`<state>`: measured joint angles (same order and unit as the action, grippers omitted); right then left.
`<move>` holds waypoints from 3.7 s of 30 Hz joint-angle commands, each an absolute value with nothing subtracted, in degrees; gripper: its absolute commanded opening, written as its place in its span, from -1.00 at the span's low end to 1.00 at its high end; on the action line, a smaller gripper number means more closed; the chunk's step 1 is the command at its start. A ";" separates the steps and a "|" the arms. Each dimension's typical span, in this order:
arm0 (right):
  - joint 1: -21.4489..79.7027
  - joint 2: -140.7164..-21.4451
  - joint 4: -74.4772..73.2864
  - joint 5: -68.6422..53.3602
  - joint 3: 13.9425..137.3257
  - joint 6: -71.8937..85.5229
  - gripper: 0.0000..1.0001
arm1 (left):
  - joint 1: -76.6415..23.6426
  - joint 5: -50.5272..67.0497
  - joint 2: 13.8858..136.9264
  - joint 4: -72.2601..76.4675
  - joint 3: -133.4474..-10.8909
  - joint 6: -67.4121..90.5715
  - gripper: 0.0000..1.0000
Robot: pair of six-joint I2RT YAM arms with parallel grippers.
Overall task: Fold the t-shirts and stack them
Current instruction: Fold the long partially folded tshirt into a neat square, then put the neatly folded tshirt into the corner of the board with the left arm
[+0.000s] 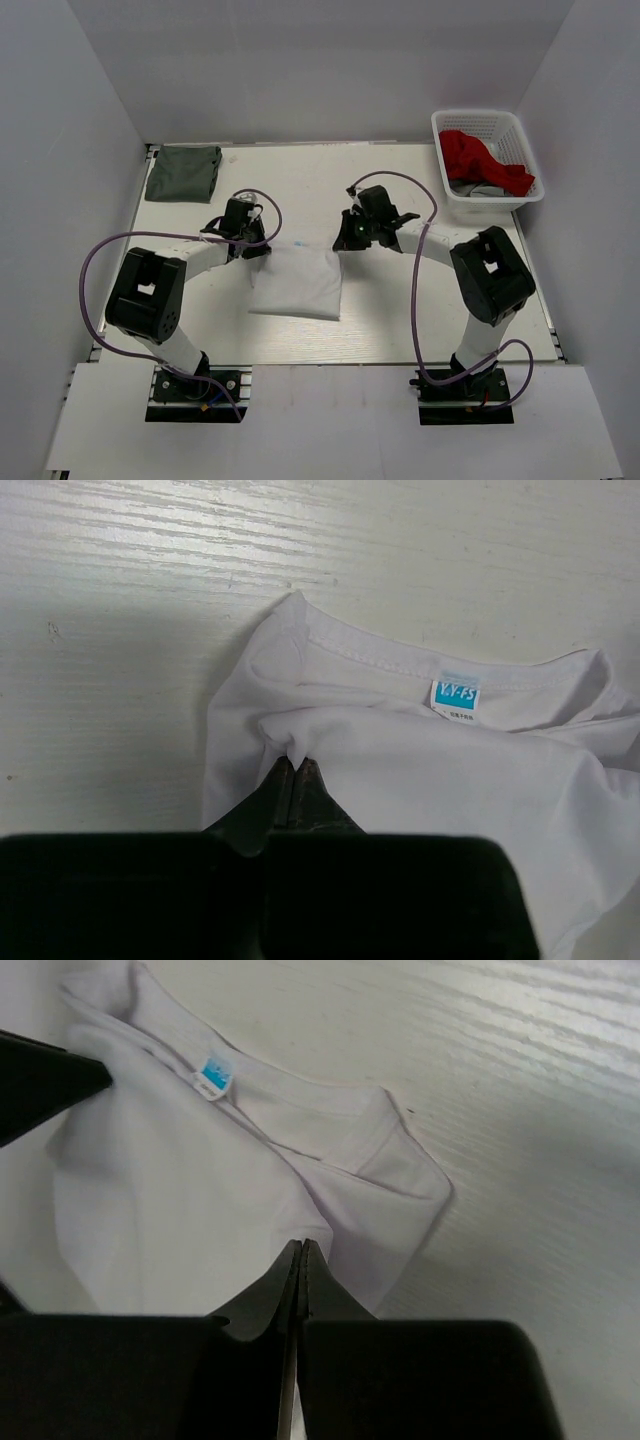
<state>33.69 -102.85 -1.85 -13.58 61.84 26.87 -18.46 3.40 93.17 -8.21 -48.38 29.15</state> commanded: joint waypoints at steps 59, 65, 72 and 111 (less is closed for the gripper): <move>27.69 -84.90 12.83 -10.46 52.56 23.47 0.81 | -19.25 0.26 81.11 -10.39 -36.83 36.65 1.00; 27.68 -84.99 13.54 -6.69 50.89 23.99 0.81 | -19.86 5.27 89.37 -3.79 -37.35 33.32 0.92; 27.42 -84.64 14.76 -3.78 49.57 24.52 0.81 | -21.70 3.44 95.35 -4.99 -41.12 30.77 -0.20; 27.16 -78.13 9.76 33.57 42.10 22.94 0.81 | -10.37 -15.03 113.99 -15.73 -97.72 -15.29 -1.00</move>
<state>27.33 -75.92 11.46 27.29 39.81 22.70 -11.57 -15.22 114.37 -16.27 -93.08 -13.06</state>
